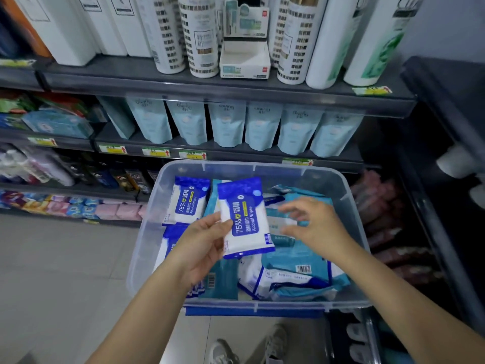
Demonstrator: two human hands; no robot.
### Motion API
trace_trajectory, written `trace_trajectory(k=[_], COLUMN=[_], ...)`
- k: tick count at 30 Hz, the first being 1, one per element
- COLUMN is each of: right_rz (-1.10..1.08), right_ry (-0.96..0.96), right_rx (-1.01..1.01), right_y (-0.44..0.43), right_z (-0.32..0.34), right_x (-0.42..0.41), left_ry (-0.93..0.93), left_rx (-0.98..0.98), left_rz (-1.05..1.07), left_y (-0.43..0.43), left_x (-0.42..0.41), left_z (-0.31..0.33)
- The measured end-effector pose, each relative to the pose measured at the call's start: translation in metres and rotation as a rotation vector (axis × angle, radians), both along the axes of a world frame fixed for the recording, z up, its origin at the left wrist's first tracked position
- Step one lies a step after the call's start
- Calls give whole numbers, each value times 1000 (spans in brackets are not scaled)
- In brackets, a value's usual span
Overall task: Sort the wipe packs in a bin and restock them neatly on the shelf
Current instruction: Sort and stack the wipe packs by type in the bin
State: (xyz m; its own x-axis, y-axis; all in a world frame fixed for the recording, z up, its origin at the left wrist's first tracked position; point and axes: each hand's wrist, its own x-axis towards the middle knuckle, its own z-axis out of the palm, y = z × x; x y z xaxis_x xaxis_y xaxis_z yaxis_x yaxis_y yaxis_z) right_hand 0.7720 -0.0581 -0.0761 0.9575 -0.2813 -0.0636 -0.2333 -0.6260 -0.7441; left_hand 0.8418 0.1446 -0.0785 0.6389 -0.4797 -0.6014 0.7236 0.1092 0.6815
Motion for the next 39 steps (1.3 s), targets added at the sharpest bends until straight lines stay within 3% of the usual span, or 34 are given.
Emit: trace_trajectory(k=[3,5,9,11,15,19,21,25,31,35,37,39], right_rz=[226,386,527,512,173,-324,-393,-428,-374,-222,-47,198], right_ry=[375,490,502,490,396,203,180,141,120,114,109,57], right_rx=[-112,-219,-498,-488,-122,605,745,840,814,712,549,205], right_y=[5,12,17,16,1,-12,-13,-10,-10,-11,-8,0], right_z=[-17,-30,-42,-41,-26,-4,3,7,10,18,25,35], right_x=[-4,-8,-10,-9,-1,9,12,15,15,17,21,25], left_ry=[-64,-84,-102,-111,-114,-102,-102,-132,-167,-189,-194,-176], left_rx=[34,35,30,34,36,90,100,127,166,157,146,134], left_rz=[84,103,110,112,139,200,211,173,180,165,120,47], left_y=[3,5,8,8,12,14,13,9,10,14,13,11], left_x=[2,3,4,5,7,12,11,9,14,17,16,12], left_z=[-5,-7,-11,-11,-13,-20,-23,-24,-24,-18,-14,-10])
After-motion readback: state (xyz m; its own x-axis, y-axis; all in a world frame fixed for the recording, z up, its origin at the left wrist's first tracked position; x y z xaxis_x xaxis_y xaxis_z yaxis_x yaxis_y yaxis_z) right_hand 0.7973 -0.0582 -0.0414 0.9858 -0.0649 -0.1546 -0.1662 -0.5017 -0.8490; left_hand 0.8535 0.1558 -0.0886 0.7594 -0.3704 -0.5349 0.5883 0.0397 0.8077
